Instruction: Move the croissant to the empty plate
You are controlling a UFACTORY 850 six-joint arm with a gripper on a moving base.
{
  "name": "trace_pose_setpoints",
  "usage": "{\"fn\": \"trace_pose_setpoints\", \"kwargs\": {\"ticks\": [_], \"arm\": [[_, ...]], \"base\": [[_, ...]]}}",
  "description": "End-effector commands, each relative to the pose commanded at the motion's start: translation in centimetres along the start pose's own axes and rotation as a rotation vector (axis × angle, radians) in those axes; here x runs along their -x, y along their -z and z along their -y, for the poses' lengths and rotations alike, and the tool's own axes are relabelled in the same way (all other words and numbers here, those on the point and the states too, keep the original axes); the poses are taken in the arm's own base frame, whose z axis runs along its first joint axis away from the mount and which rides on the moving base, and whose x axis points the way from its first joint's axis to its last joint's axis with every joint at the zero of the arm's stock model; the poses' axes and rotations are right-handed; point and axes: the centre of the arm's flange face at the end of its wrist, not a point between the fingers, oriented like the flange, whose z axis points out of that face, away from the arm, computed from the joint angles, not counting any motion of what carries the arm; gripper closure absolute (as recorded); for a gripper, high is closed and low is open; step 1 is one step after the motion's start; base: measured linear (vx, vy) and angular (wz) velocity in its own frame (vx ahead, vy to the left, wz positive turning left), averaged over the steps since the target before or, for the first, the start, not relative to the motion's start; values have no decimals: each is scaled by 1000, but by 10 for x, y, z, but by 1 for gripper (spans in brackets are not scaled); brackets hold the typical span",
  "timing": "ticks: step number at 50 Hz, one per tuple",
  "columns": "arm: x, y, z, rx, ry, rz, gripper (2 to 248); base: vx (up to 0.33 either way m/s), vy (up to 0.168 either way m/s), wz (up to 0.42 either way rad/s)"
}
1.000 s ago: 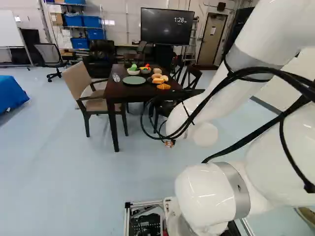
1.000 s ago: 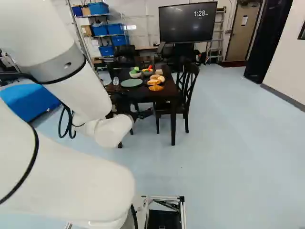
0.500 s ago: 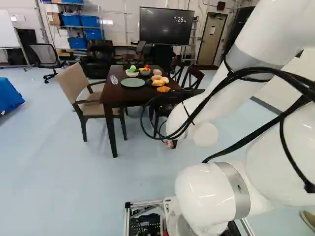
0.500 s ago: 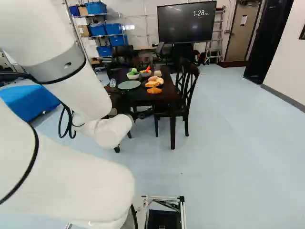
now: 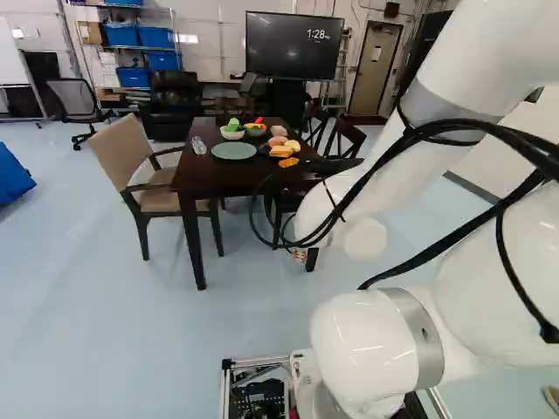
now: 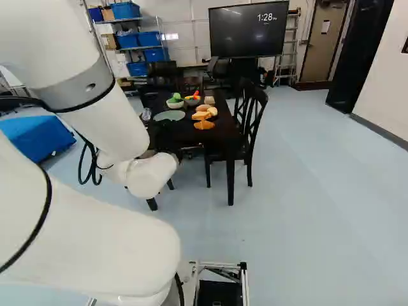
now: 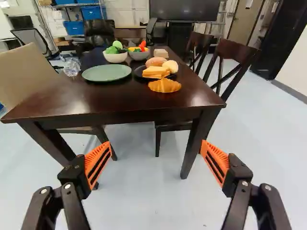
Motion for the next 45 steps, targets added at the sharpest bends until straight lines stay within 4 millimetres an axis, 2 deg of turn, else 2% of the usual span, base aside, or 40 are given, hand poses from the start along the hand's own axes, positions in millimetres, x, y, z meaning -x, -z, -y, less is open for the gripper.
{"fn": "trace_pose_setpoints", "kwargs": {"ticks": [45], "arm": [[0, 0, 0, 0, 0, 0, 3]], "base": [[126, -1, -15]]}}
